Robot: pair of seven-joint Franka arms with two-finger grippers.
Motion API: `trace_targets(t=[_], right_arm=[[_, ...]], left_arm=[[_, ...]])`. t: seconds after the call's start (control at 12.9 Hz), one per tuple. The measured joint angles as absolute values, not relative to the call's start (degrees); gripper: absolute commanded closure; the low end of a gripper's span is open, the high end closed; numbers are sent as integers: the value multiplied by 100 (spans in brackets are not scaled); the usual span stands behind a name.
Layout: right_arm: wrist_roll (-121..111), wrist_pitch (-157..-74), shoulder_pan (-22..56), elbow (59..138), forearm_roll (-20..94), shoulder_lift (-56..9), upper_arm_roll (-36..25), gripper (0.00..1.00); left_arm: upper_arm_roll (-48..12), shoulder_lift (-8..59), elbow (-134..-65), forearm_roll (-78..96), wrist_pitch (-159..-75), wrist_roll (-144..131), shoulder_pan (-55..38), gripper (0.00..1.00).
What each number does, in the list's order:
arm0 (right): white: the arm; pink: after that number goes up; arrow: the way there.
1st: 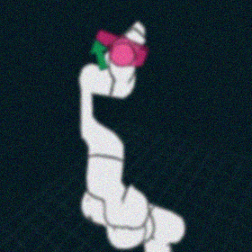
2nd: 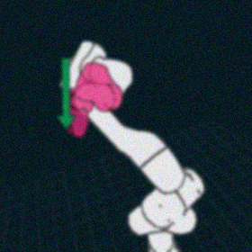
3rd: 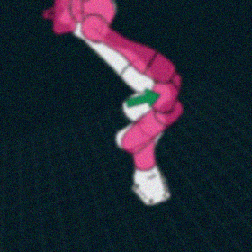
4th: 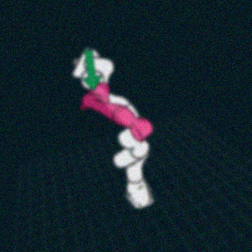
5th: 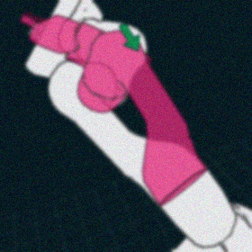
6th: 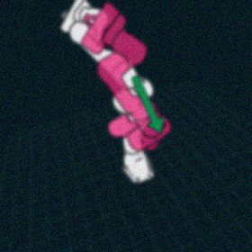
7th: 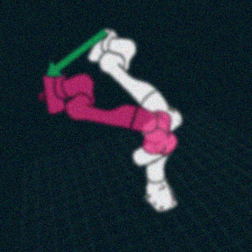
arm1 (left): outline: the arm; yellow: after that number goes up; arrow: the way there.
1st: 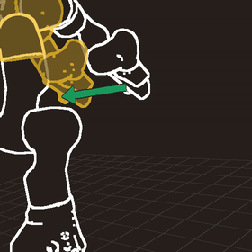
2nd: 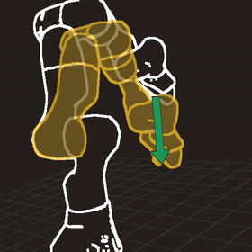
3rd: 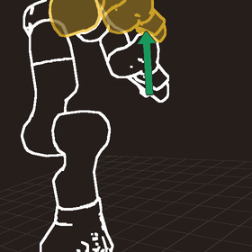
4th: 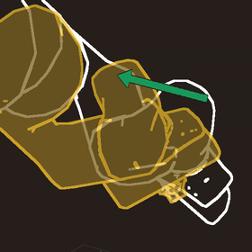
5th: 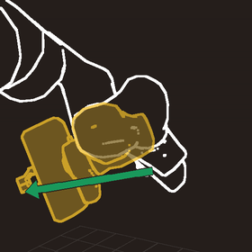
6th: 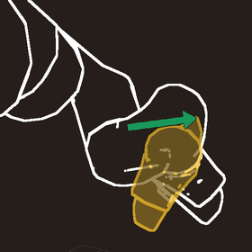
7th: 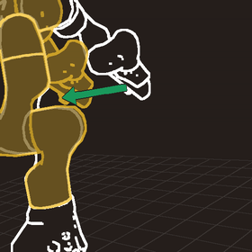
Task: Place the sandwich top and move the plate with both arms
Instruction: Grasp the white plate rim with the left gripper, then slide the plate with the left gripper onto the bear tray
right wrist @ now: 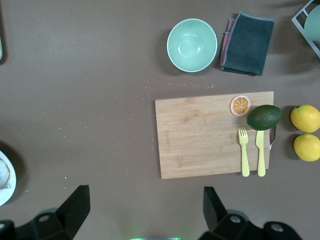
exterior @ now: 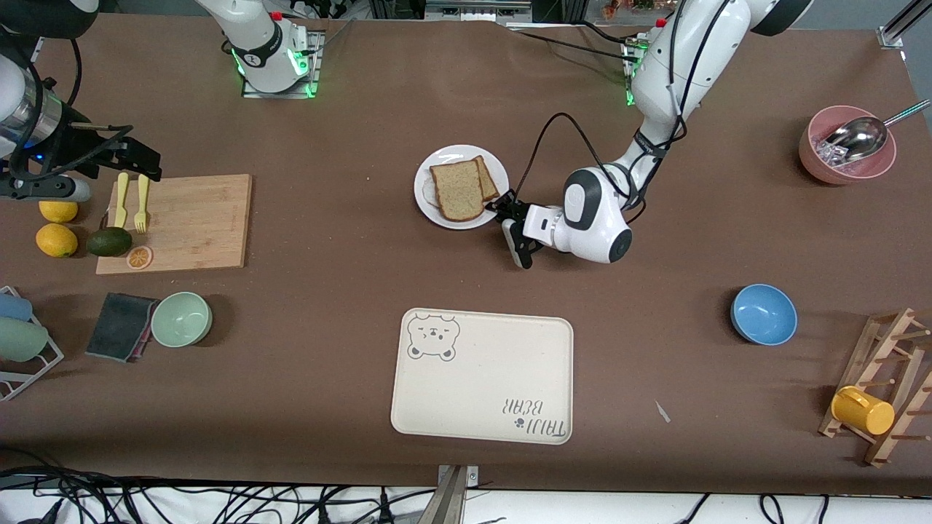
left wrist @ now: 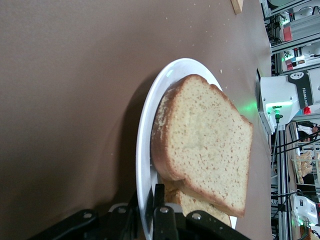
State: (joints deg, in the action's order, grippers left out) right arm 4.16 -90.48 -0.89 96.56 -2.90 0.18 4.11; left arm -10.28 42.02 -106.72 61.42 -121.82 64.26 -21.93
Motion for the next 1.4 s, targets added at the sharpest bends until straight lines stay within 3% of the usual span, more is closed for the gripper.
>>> trace_targets(t=[0.78, 1.4], right_arm=[[417, -9048, -89, 9656, -290, -1, 399, 0], [417, -9043, -91, 9656, -290, -6, 396, 0]], left_arm=[[-1005, 4195, -10635, 6893, -12163, 6274, -2143, 100], [-966, 4185, -10023, 6919, -12165, 5192, -1473, 100]])
